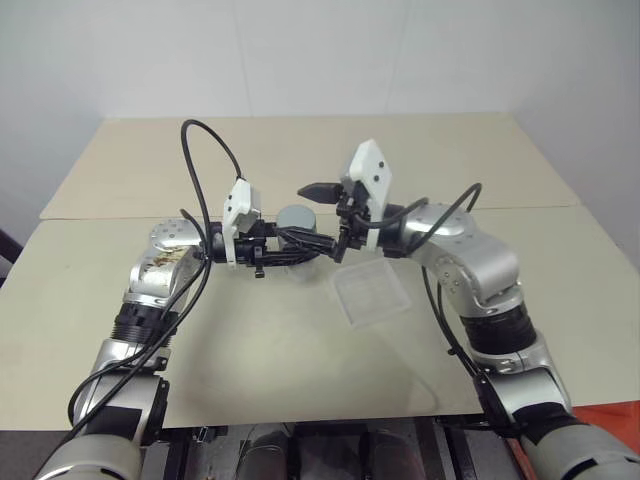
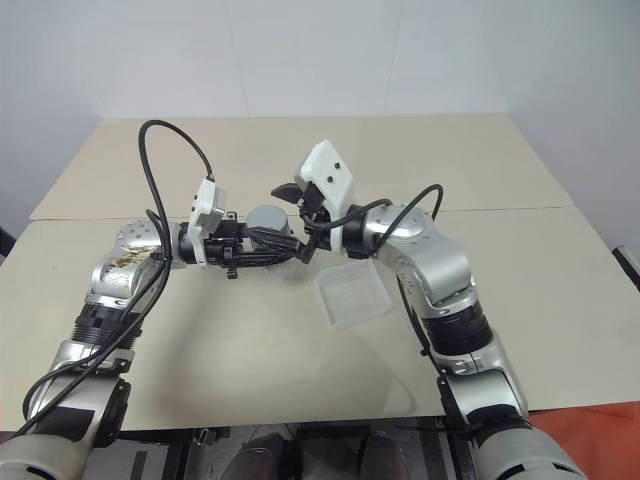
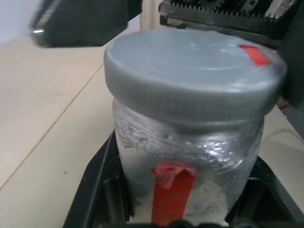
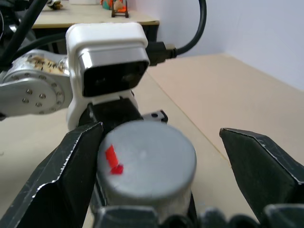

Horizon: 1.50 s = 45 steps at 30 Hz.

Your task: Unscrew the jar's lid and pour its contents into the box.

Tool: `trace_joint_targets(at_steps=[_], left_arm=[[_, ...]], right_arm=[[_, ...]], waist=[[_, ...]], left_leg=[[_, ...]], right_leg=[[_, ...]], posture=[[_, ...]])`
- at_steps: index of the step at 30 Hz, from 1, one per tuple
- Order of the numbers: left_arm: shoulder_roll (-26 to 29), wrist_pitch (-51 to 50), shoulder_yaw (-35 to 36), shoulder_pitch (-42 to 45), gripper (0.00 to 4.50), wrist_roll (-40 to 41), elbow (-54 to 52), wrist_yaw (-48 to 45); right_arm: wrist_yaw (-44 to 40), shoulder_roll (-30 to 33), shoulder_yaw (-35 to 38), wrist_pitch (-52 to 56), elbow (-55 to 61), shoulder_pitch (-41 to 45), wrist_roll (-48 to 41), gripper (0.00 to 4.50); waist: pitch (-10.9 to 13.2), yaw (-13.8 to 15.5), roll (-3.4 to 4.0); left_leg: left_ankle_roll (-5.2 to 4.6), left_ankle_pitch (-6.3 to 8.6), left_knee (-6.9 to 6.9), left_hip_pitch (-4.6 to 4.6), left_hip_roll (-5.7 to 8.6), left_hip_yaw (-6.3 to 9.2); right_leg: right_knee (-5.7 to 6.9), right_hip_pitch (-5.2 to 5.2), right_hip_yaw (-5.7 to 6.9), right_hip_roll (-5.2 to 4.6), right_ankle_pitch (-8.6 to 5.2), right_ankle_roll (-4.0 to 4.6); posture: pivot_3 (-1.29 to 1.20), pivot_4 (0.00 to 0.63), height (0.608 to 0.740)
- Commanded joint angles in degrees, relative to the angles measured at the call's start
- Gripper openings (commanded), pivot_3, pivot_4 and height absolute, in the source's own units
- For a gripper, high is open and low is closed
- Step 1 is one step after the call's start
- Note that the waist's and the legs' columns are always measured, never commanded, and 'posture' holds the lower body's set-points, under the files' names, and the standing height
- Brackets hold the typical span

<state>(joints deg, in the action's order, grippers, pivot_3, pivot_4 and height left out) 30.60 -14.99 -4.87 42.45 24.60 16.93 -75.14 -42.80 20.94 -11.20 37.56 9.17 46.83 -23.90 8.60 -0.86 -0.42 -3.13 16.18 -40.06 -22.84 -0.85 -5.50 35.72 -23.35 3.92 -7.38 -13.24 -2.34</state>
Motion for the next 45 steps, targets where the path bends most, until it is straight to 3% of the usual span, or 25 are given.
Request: trace_joint_targets(at_steps=[1, 14, 23, 33, 39, 45], left_arm=[[1.9, 0.7, 2.4, 0.1, 1.93, 1.4, -3.3, -1.9], [3.4, -0.3, 3.6, -1.9, 1.93, 1.5, -5.2, -2.8], [0.7, 0.9, 2.5, 0.9, 1.93, -0.6, -1.7, -0.4], [-1.7, 1.3, 2.1, 2.6, 1.93, -1.0, -0.6, -1.0], [-1.2, 1.2, 2.5, 2.2, 1.93, -0.8, -1.0, -1.5], [0.0, 0.7, 3.2, 0.8, 1.93, -0.6, -2.2, -1.9]], right_arm=[[2.0, 3.7, 5.7, -0.1, -1.3, -0.6, 1.4, 4.49], [1.9, 7.6, 9.2, 0.2, 0.1, -3.1, -1.1, 4.49], [-3.0, 5.4, 8.0, 2.4, 8.5, -1.9, -8.8, 4.49], [0.9, -1.1, -0.6, -0.1, 1.8, 4.3, 0.0, 4.49], [1.2, -1.8, -0.5, -0.7, -1.7, 5.3, 2.7, 4.49], [-0.8, 1.5, 3.2, -0.7, -1.0, 3.4, 1.5, 4.49]], waist=[[0.0, 0.0, 0.00], [0.0, 0.0, 0.00], [0.0, 0.1, 0.00], [0.0, 0.0, 0.00], [0.0, 0.0, 0.00], [0.0, 0.0, 0.00]], left_leg=[[0.00, 0.00, 0.00, 0.00, 0.00, -0.01], [0.00, 0.00, 0.05, -0.02, 0.00, -0.03], [-0.01, 0.00, 0.05, -0.01, 0.00, -0.02], [-0.01, 0.00, 0.03, -0.01, 0.02, -0.03], [-0.01, 0.00, 0.03, -0.02, 0.02, -0.02], [-0.01, 0.00, 0.04, -0.01, 0.01, -0.02]], right_leg=[[0.00, 0.00, 0.00, 0.00, 0.00, 0.00], [-0.04, -0.02, -0.01, -0.03, 0.00, 0.00], [-0.04, -0.02, -0.02, -0.03, 0.00, 0.00], [-0.02, -0.02, -0.02, -0.03, 0.00, 0.00], [-0.02, -0.02, 0.00, -0.03, 0.00, 0.00], [-0.02, -0.02, 0.00, -0.03, 0.00, 0.00]], posture=[[0.00, 0.150, 0.740], [0.00, 0.150, 0.740], [0.00, 0.150, 0.740], [0.00, 0.150, 0.740], [0.00, 0.150, 0.740], [0.00, 0.150, 0.740]])
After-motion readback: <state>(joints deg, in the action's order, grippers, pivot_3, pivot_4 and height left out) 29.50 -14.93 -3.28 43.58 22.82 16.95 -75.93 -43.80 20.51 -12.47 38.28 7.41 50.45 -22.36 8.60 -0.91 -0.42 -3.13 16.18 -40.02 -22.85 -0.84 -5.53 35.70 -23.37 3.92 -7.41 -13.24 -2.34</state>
